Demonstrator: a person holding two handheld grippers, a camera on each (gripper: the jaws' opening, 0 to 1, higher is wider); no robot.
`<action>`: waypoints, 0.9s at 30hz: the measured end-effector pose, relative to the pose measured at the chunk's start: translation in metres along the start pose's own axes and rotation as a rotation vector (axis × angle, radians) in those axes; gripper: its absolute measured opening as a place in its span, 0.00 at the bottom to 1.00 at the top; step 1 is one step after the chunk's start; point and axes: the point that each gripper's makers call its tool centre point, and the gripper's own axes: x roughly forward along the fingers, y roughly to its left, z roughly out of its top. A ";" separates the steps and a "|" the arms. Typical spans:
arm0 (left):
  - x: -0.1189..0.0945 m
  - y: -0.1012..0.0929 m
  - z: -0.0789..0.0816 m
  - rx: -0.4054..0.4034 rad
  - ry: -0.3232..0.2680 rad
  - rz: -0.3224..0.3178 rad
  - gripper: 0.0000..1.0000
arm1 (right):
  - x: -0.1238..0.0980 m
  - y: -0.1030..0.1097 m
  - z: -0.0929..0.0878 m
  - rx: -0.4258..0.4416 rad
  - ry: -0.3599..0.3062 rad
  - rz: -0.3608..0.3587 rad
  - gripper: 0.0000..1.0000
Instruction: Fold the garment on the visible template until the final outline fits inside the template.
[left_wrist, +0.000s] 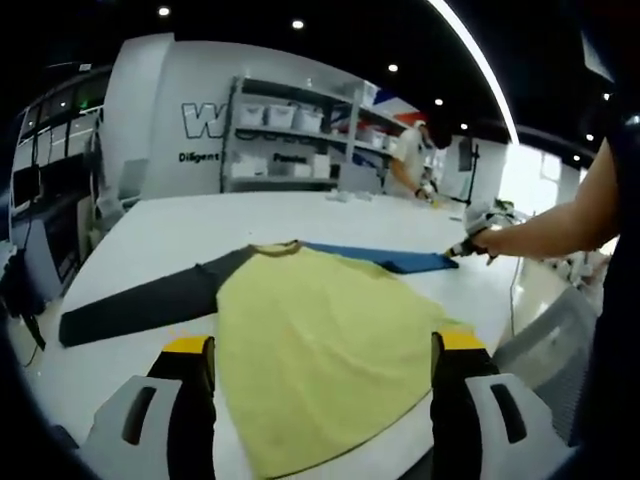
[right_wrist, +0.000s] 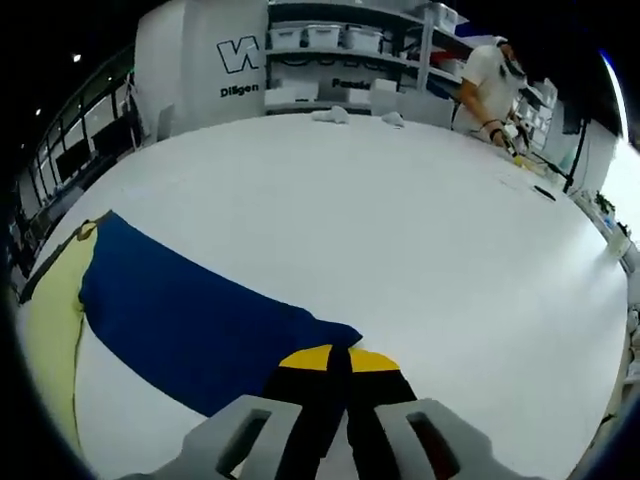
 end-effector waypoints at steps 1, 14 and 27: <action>0.000 0.000 0.000 -0.001 0.000 0.000 0.83 | -0.001 -0.002 0.003 0.018 -0.016 -0.003 0.00; 0.001 -0.002 -0.003 0.004 0.015 -0.012 0.82 | 0.034 -0.027 0.053 -0.108 -0.055 -0.045 0.00; 0.001 0.001 -0.005 -0.009 0.022 -0.008 0.82 | 0.038 -0.030 0.052 -0.105 -0.045 -0.047 0.00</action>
